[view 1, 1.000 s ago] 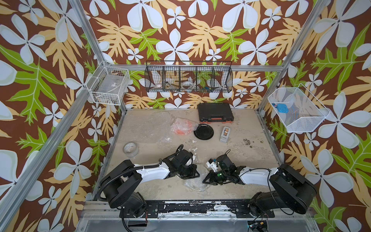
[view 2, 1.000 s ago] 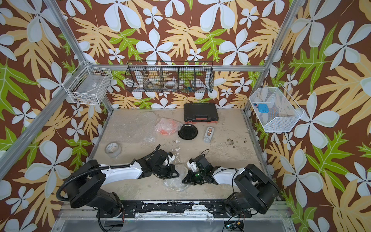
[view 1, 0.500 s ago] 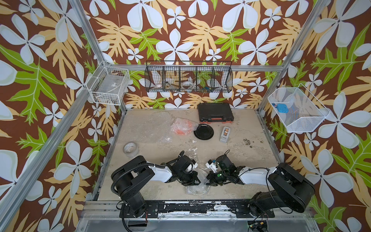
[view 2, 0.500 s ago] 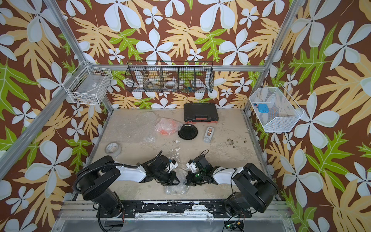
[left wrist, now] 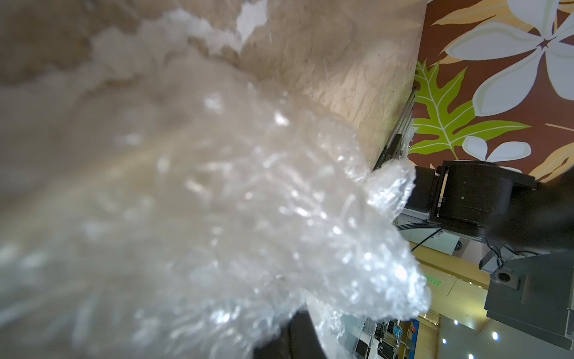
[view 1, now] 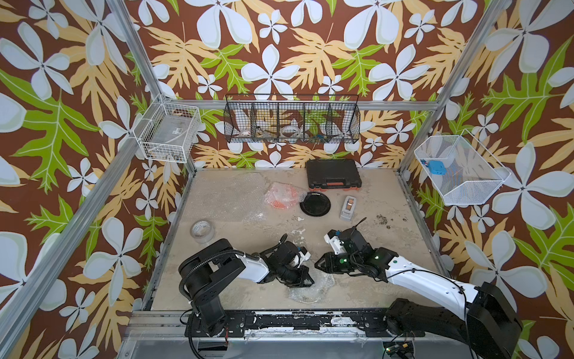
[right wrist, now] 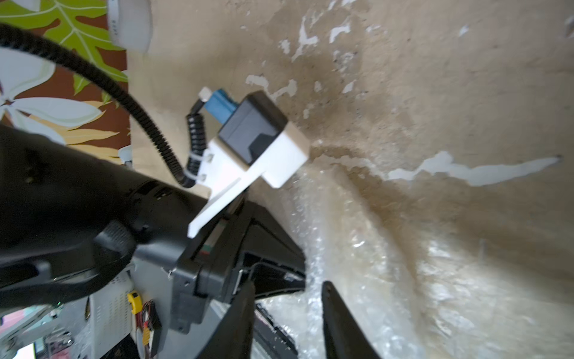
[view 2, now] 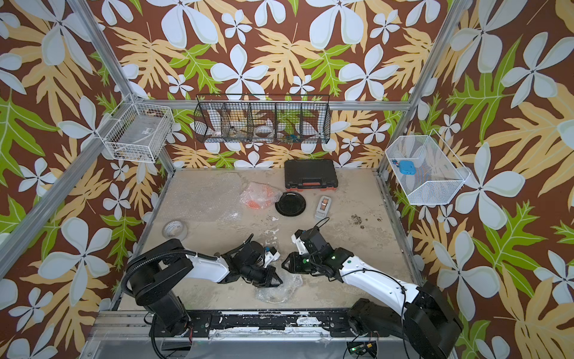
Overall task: Wrap dinner plates in bubble wrap
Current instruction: Wrap the plate in the bubble wrap.
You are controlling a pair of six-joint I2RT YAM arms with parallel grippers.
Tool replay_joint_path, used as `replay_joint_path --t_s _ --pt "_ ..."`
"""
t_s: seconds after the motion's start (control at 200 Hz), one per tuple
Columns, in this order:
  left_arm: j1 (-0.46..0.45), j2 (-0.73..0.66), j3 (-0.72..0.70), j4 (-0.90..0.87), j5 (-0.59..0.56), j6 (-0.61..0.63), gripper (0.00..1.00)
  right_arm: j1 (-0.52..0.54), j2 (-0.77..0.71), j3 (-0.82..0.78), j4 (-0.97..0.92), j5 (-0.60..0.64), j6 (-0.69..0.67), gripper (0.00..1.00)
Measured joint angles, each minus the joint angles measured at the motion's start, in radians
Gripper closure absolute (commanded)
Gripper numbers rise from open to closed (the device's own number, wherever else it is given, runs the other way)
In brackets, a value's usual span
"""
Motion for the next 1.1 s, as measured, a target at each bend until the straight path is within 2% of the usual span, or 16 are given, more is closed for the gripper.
replay_joint_path --t_s 0.195,0.34,0.525,0.726,0.896,0.941,1.016,1.096 --pt "-0.002 -0.038 -0.013 -0.028 -0.035 0.004 1.00 0.024 0.081 -0.090 0.163 -0.109 0.071 0.90" --pt "-0.002 -0.130 -0.016 -0.134 -0.085 0.005 1.00 0.026 0.205 -0.173 0.248 -0.120 0.113 0.95" --pt "-0.002 -0.273 -0.033 -0.283 -0.131 -0.005 0.89 0.025 0.330 -0.197 0.417 -0.187 0.113 0.97" --pt "-0.002 -0.379 -0.116 -0.348 -0.124 -0.020 0.84 0.025 0.340 -0.175 0.407 -0.189 0.091 0.98" --pt "0.000 -0.412 -0.181 -0.299 -0.111 -0.022 0.79 0.026 0.344 -0.159 0.386 -0.183 0.082 0.98" --pt "0.000 -0.424 -0.183 -0.303 -0.106 -0.022 0.77 0.026 0.343 -0.152 0.376 -0.179 0.077 0.98" --pt "0.000 -0.473 -0.163 -0.372 -0.090 -0.023 0.67 0.026 0.343 -0.138 0.352 -0.172 0.067 0.98" --pt "-0.002 -0.537 -0.111 -0.452 -0.071 -0.032 0.64 0.026 0.343 -0.127 0.333 -0.163 0.062 0.98"
